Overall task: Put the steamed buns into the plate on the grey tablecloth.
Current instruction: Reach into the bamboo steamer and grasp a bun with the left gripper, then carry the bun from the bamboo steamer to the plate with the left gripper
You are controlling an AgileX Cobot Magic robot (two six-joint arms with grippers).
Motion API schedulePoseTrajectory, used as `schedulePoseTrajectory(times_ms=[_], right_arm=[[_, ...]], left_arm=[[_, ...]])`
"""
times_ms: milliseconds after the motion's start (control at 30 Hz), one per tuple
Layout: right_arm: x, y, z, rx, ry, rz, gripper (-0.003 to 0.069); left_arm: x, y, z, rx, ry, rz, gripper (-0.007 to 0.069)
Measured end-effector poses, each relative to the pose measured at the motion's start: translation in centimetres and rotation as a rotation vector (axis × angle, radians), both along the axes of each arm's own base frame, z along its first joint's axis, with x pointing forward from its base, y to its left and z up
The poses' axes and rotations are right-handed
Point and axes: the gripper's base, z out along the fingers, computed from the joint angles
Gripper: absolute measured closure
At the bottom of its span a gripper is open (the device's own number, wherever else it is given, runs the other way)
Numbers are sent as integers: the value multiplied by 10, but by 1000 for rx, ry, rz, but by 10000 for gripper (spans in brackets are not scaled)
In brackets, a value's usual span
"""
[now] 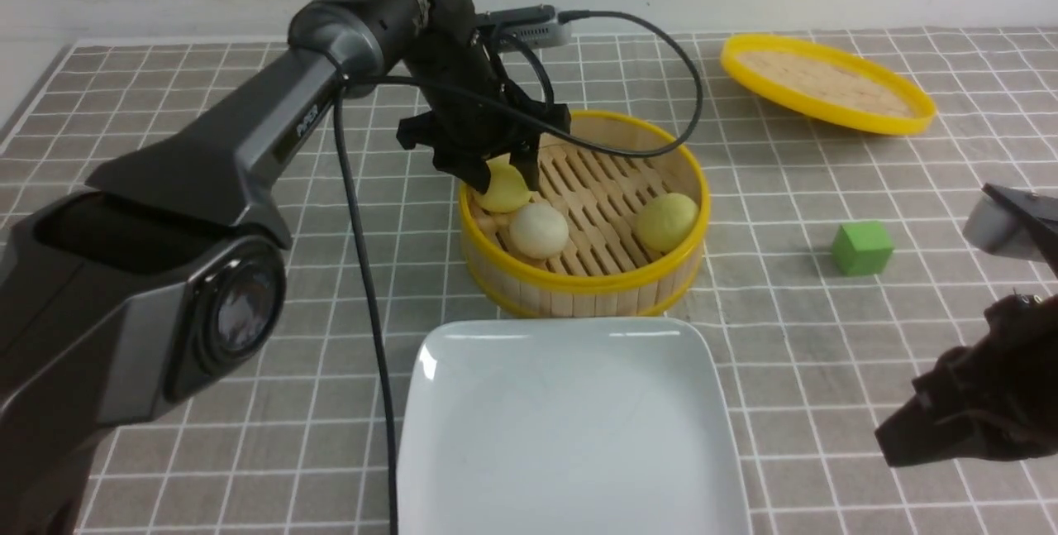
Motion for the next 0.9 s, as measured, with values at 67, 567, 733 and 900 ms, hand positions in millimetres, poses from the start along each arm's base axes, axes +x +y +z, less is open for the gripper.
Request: schedulePoseTrajectory(times_ms=[67,567,733,900], right_arm=[[0,0,0,0,-3,-2,628],[0,0,0,-1,-3,0,617],[-1,0,0,-7,4,6,613],[-1,0,-1,-8,7,9,606]], left_arm=[[0,2,-1,16,4,0,389],[-54,24,171,-93,-303,-33,600],[-112,34,187,-76,-223,-84,600],[-181,24,121,25,57,-200,599]])
